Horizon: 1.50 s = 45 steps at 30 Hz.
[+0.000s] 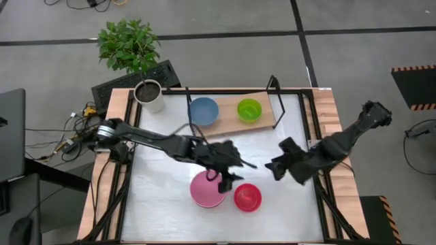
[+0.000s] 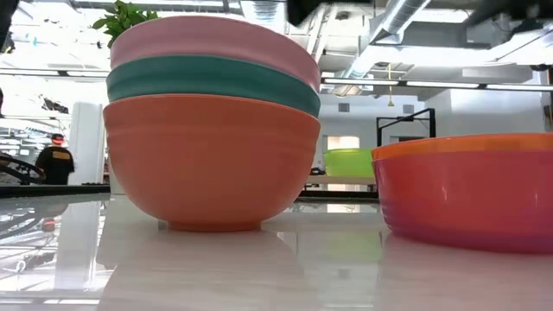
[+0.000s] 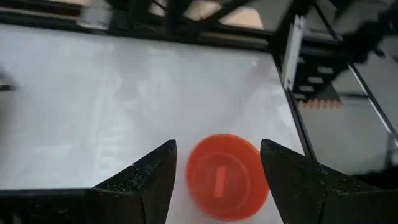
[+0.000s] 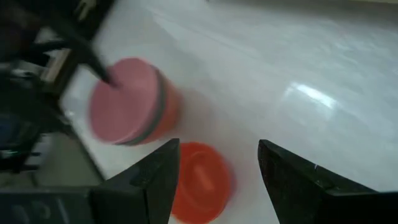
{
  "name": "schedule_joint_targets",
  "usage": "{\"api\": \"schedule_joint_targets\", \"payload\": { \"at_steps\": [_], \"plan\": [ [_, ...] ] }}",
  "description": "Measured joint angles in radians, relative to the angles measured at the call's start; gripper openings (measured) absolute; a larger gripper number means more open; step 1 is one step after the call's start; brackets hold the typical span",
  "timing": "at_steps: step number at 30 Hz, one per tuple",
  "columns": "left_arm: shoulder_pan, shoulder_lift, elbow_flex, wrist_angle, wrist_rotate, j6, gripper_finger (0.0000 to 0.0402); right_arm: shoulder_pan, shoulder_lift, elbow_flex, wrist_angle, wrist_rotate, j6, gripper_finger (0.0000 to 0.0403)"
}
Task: Place and stack bowls onto a shelf
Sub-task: Stack the small orange bowl on top of the small green bowl on the shelf
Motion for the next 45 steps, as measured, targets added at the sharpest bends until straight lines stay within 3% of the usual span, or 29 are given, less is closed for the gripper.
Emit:
{"api": "schedule_joint_targets", "payload": {
  "at_steps": [10, 14, 24, 34, 45],
  "plan": [
    [0.026, 0.198, 0.0, 0.095, 0.077, -0.017, 0.0217, 0.201, -0.038, 0.042, -0.081, 0.209, 0.173, 0.0242],
    [0.015, 0.248, 0.0, 0.094, 0.056, -0.047, 0.0217, 0.206, -0.012, 0.042, -0.075, 0.213, 0.184, 0.0242],
    [-0.019, 0.279, 0.0, 0.05, -0.041, 0.044, 0.0216, 0.204, 0.022, 0.042, -0.045, 0.213, 0.196, 0.0242],
    [-0.024, 0.28, 0.0, 0.046, -0.078, 0.1, 0.0149, 0.204, 0.02, 0.042, -0.04, 0.213, 0.197, 0.0242],
    [-0.019, 0.275, 0.0, 0.065, -0.101, 0.048, 0.0144, 0.192, 0.02, 0.042, -0.04, 0.215, 0.191, 0.0242]
  ]
}}
